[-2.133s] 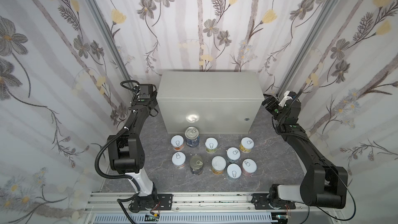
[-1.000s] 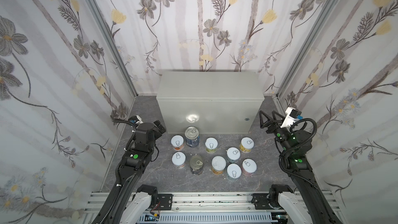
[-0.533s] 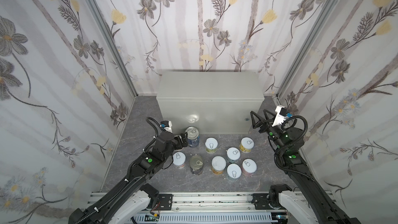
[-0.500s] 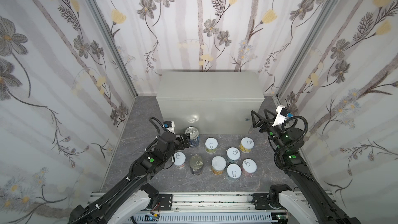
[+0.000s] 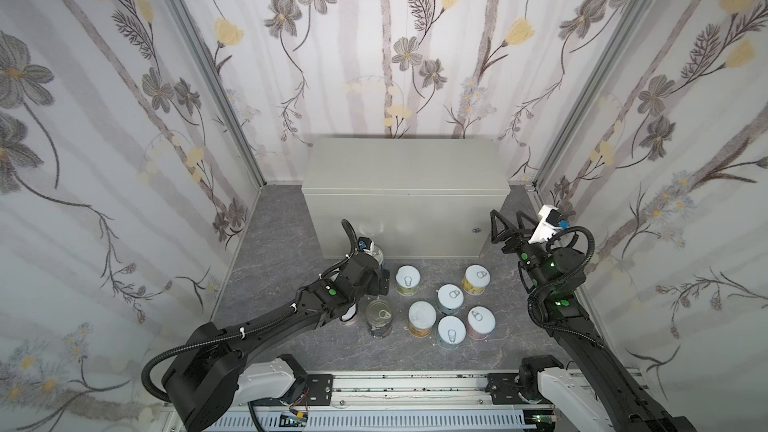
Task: Place and organize the canned foods onto the counter
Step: 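Lower the left gripper onto the tall blue-labelled can while the right gripper hovers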
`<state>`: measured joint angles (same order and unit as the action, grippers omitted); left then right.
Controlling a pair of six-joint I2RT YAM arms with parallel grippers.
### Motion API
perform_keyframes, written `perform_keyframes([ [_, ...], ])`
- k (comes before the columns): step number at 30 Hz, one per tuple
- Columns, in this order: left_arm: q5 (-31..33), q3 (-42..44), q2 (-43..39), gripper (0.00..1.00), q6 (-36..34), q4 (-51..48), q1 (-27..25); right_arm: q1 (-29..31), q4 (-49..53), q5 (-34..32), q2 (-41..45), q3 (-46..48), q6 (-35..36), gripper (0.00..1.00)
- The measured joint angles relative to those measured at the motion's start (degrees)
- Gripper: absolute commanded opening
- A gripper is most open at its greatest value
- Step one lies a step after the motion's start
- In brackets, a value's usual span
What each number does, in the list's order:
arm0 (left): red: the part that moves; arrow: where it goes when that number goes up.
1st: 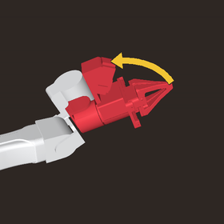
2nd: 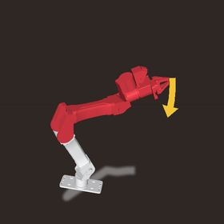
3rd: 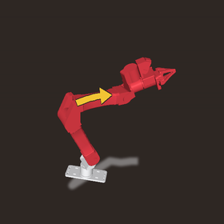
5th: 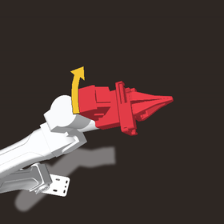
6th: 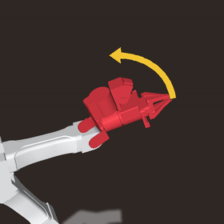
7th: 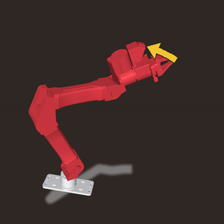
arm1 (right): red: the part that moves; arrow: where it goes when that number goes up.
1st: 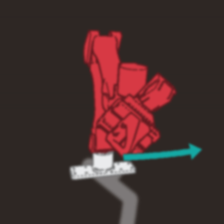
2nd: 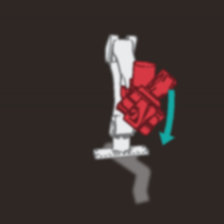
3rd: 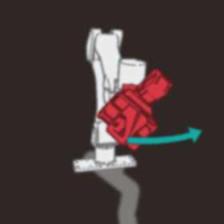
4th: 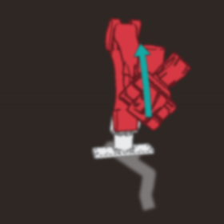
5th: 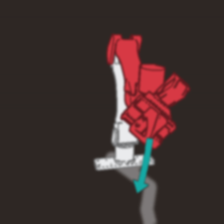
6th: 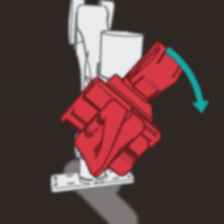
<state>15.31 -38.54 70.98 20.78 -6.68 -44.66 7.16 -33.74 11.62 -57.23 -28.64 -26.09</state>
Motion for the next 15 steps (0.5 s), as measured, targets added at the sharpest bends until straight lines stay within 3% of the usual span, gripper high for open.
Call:
perform_keyframes([
  [8,8.2,3.7,5.7,1.00,-2.5,7.4,0.0,0.0,0.3,-0.2,0.3,0.0,0.4,1.00],
  [15,9.7,2.4,12.7,1.00,-5.4,18.1,0.2,0.0,0.8,-0.5,0.6,0.0,1.1,1.00],
])
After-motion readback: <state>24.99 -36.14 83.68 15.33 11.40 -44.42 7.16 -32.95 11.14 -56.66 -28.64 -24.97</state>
